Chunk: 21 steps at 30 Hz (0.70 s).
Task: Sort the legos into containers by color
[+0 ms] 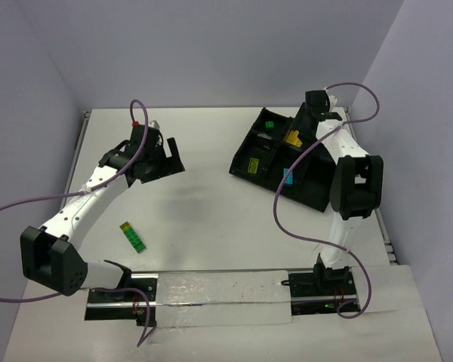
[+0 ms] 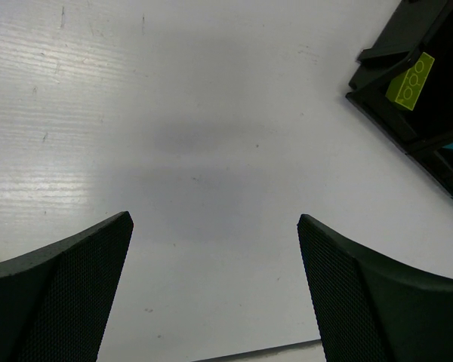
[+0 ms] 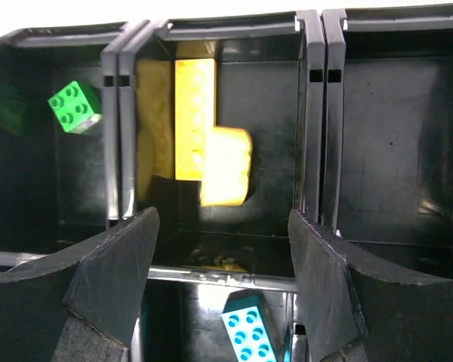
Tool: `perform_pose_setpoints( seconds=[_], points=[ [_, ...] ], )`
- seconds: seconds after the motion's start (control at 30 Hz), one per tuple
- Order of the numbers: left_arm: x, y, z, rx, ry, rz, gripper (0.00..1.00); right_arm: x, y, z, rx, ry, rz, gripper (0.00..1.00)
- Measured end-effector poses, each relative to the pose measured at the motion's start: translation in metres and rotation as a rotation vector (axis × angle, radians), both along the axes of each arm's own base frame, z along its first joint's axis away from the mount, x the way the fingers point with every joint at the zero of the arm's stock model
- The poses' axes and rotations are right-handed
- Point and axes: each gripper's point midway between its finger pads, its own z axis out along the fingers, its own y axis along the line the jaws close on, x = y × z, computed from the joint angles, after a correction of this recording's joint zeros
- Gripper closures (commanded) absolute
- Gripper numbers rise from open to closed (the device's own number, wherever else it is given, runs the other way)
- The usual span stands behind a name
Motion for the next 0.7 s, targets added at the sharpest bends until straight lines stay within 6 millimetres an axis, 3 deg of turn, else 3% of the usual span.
perform_pose_setpoints(
  seconds=[0.17, 0.23, 0.3, 0.43, 0.53, 0.6, 0.7],
  points=[
    [-0.002, 0.01, -0.005, 0.03, 0.009, 0.056, 0.04, -0.001, 0.009, 0.014, 0.02, -0.036, 0.027, 0.24],
    [-0.004, 0.019, -0.009, 0.052, 0.024, 0.115, 0.13, -0.013, 0.018, 0.027, 0.019, -0.055, 0.051, 0.24],
    [-0.007, 0.03, -0.014, 0.078, 0.045, 0.19, 0.21, -0.028, 0.039, 0.048, 0.019, -0.096, 0.101, 0.24],
    [-0.028, 0.059, -0.031, 0.139, 0.11, 0.361, 0.22, -0.06, 0.097, 0.087, 0.043, -0.2, 0.242, 0.24],
    [-0.051, 0.079, -0.04, 0.158, 0.16, 0.494, 0.2, -0.081, 0.128, 0.093, 0.07, -0.216, 0.326, 0.23],
    [-0.066, 0.091, -0.046, 0.167, 0.188, 0.585, 0.18, -0.088, 0.134, 0.086, 0.081, -0.205, 0.347, 0.23],
    [-0.09, 0.112, -0.054, 0.189, 0.237, 0.724, 0.05, -0.097, 0.139, 0.067, 0.091, -0.159, 0.367, 0.23]
  ],
)
